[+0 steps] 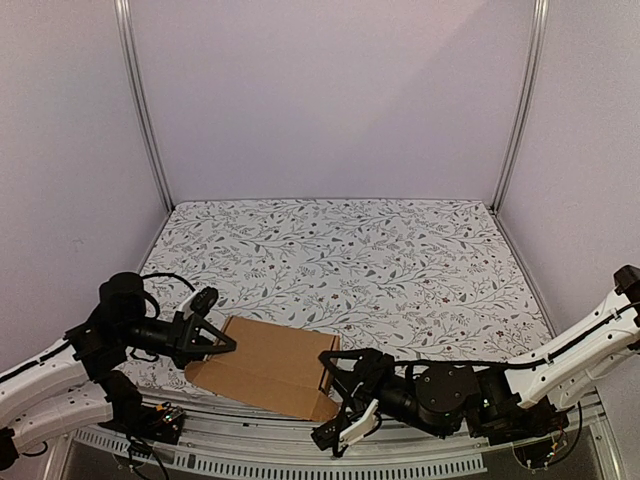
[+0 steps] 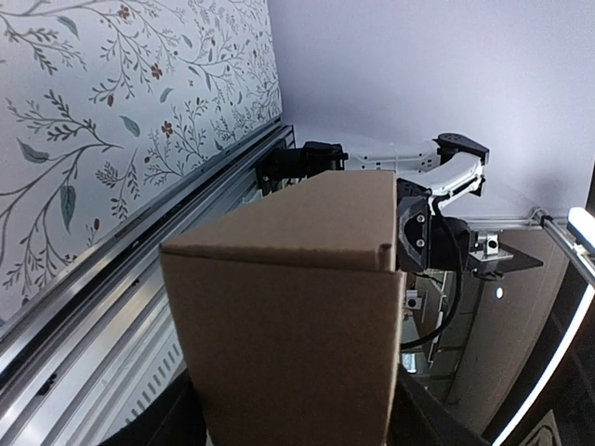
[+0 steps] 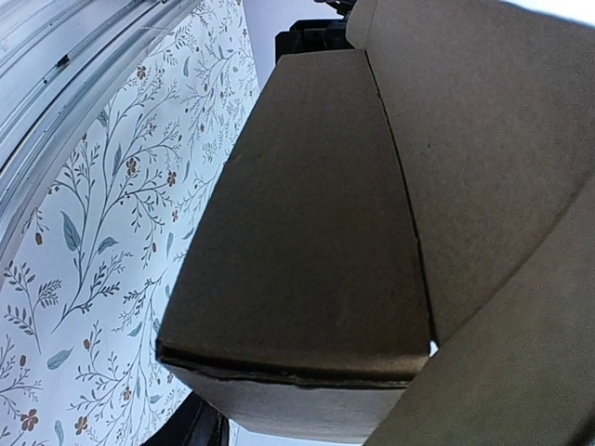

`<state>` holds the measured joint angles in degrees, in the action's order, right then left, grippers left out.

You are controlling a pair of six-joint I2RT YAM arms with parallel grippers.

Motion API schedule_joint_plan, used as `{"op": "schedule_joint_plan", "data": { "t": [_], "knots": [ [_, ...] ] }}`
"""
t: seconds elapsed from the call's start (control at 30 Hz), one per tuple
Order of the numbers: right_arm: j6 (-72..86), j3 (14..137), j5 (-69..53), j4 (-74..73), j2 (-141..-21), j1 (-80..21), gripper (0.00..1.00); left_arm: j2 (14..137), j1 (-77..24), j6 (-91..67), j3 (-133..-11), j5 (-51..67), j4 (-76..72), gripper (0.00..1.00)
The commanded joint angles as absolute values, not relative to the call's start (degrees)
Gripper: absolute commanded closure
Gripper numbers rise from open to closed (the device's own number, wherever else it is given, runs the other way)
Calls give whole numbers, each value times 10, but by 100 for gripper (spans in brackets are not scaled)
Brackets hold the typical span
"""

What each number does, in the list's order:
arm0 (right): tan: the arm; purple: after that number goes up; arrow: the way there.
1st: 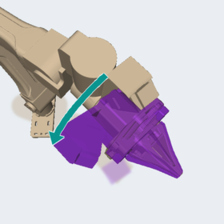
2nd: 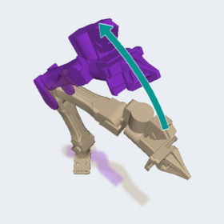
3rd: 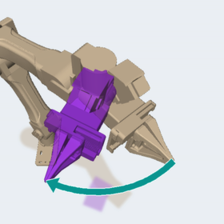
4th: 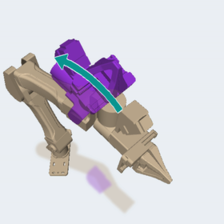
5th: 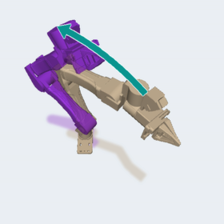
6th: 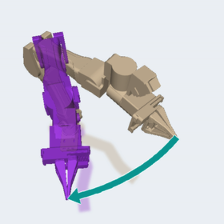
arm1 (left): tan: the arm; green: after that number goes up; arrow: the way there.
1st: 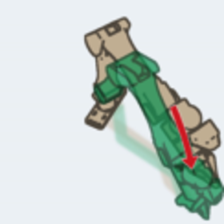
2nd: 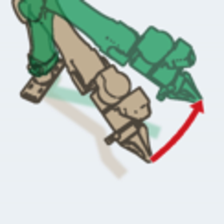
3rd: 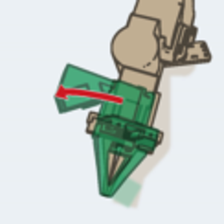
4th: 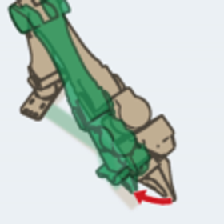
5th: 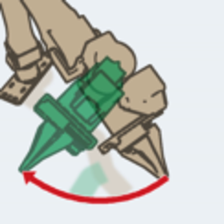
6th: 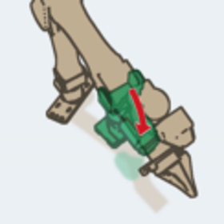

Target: Fold the paper box

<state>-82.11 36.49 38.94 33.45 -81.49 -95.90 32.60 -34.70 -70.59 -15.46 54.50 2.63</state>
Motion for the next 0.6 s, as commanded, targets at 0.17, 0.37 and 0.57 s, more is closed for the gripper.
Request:
{"op": "schedule_joint_plan", "data": {
  "t": [0.17, 0.37, 0.57],
  "knots": [
    [-722, 361, 423, 343, -799, -965, 62, 266, -341, -622, -216, 472, 100, 19],
    [-613, 359, 449, 263, -762, -964, 62, 242, -341, -546, -269, 386, 186, 9],
    [-447, 363, 427, 135, -719, -943, 62, 234, -341, -490, -305, 304, 235, 9]
  ]
}}
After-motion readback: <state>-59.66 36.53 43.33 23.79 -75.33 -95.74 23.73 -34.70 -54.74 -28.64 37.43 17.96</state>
